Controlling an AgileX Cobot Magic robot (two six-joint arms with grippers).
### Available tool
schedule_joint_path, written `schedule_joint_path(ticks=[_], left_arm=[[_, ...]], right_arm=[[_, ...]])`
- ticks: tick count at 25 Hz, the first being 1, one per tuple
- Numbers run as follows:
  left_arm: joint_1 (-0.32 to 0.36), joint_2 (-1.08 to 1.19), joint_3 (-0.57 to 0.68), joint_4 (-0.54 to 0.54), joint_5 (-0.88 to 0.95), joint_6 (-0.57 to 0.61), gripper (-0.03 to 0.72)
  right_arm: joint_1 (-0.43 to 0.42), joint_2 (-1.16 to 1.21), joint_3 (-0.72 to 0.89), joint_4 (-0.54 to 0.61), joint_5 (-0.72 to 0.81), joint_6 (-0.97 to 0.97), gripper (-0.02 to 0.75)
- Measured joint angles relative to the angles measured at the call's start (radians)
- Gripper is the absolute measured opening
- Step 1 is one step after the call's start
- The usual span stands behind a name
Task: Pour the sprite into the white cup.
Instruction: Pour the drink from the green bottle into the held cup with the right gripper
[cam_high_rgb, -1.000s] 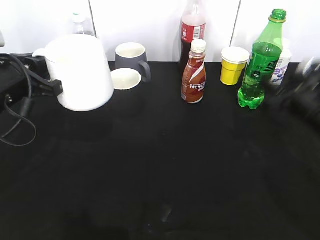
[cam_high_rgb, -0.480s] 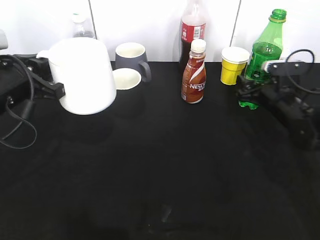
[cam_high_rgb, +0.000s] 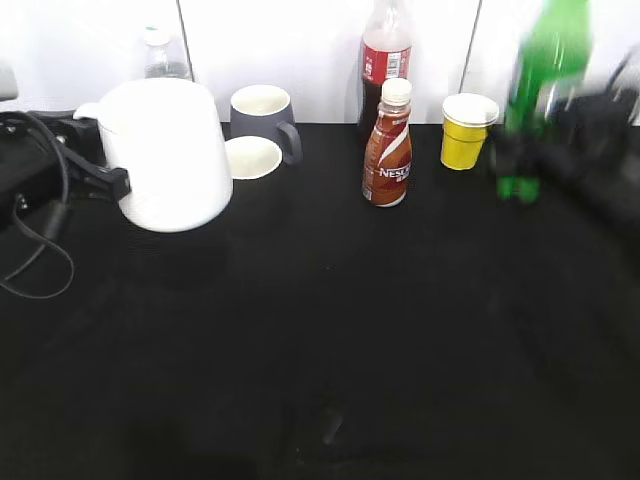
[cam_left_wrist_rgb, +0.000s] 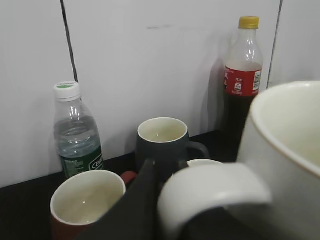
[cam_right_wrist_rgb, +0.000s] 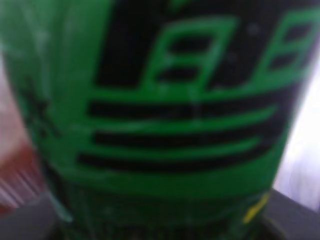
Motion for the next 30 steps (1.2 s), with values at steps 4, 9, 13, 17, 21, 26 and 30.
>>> schedule_joint_path(ticks=[4,9,13,17,21,26,30], left_arm=[[0.000,0.000,0.000,0.001,0.000,-0.008,0.060],[0.000,0.000,0.000,0.053,0.008,-0.054,0.060],[0.000,0.000,0.000,0.125,0.042,-0.101,0.060],[0.000,0.000,0.000,0.160,0.045,-0.105,0.060],[0.000,0.000,0.000,0.199,0.049,-0.075,0.060],[0.000,0.000,0.000,0.205,0.068,-0.030,0.060],[0.000,0.000,0.000,0.209,0.068,-0.029,0.060]], right_arm=[[0.158,-0.179,-0.038,-0.110,0.232,-0.006,0.420],[0.332,-0.123,-0.267,-0.196,0.463,-0.208,0.420],[0.351,-0.057,-0.326,-0.253,0.500,-0.523,0.419],[0.351,-0.053,-0.326,-0.254,0.500,-0.815,0.419],[0.351,-0.053,-0.326,-0.206,0.478,-0.978,0.419],[0.351,-0.053,-0.326,-0.151,0.440,-1.142,0.418],[0.351,-0.053,-0.326,-0.141,0.418,-1.220,0.418]])
